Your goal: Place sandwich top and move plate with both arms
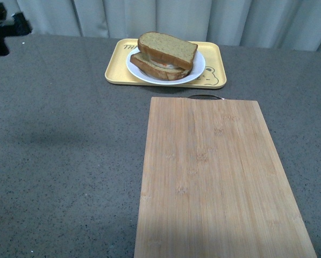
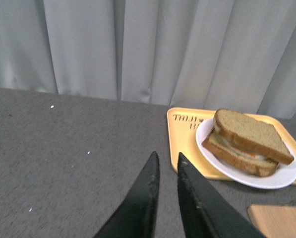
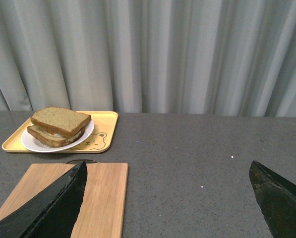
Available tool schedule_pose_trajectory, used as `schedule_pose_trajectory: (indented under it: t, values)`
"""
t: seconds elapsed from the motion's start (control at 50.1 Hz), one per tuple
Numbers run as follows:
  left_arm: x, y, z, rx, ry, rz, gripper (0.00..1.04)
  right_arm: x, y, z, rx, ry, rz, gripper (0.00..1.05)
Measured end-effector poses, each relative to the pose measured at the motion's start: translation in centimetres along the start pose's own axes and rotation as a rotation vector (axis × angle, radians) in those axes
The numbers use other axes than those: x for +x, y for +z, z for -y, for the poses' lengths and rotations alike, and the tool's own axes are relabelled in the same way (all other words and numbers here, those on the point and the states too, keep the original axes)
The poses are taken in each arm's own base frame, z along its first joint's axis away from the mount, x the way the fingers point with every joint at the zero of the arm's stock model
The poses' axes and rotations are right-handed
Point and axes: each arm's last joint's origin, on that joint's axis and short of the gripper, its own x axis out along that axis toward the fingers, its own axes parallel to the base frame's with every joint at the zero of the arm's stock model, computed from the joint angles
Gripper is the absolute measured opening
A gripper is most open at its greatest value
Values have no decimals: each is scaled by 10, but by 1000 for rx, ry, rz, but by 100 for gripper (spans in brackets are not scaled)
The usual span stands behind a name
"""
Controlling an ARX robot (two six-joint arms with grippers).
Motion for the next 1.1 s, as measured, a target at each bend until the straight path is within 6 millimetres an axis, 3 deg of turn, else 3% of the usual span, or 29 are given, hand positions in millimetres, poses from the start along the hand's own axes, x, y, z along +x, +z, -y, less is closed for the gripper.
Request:
schedule_pose_trajectory:
  t: [0.06,0.359,0.698,1.098]
  values:
    - [-16,1,-4,12,1,-11,4,0,0,0,0,0,0,95]
    - [-64,12,-16,24,5,-7,4,0,0,0,0,0,0,95]
    - [-97,26,-28,28,4,-3,4,0,0,0,0,0,0,95]
    - [-130,26,-27,30,4,-5,4,0,0,0,0,0,0,95]
